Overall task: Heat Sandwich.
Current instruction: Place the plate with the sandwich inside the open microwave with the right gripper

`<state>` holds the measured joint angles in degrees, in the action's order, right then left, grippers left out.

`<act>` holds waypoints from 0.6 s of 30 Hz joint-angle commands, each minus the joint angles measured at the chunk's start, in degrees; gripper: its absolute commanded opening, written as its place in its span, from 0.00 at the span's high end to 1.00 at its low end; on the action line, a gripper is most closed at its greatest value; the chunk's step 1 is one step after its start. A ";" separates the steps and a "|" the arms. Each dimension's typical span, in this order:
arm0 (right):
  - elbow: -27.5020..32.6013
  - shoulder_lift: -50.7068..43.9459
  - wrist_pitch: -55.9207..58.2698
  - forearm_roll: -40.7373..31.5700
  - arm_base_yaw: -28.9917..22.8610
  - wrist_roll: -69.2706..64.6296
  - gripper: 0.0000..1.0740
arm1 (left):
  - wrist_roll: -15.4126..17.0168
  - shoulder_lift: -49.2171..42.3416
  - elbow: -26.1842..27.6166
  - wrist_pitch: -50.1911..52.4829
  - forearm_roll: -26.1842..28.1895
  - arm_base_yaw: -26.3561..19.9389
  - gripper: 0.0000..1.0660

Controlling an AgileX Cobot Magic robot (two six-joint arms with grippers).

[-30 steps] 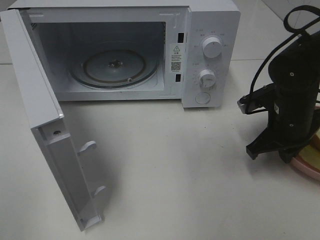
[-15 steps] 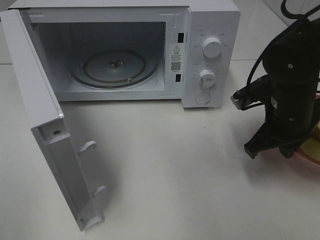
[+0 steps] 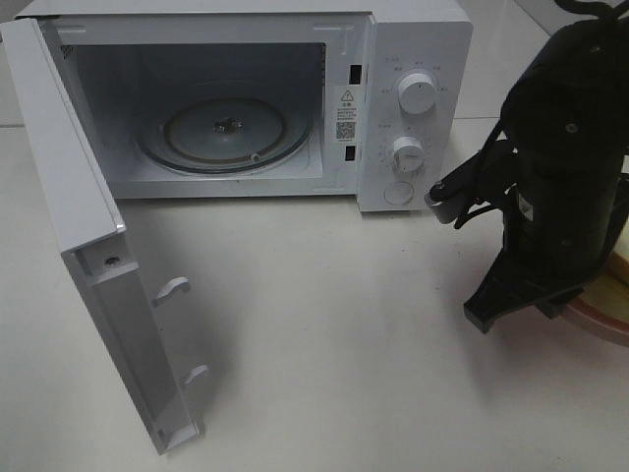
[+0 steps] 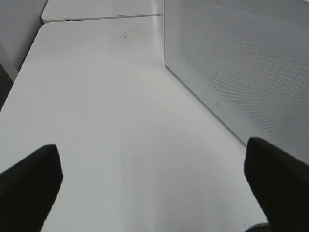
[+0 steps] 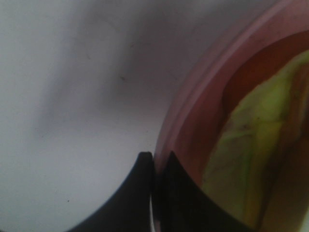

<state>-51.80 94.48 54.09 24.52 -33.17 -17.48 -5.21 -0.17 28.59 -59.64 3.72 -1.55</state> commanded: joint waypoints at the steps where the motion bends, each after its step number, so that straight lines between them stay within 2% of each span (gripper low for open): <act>1: 2.06 -3.04 1.89 0.00 -3.44 0.29 1.00 | 0.17 -1.55 -0.23 0.23 -0.06 0.23 0.09; 18: 4.35 -11.29 5.21 -0.06 -17.19 1.26 1.00 | 0.17 -1.55 -0.23 0.23 -0.06 0.23 0.09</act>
<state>-47.61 83.82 58.27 23.15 -50.08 -16.96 -5.21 -0.17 28.59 -59.64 3.72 -1.55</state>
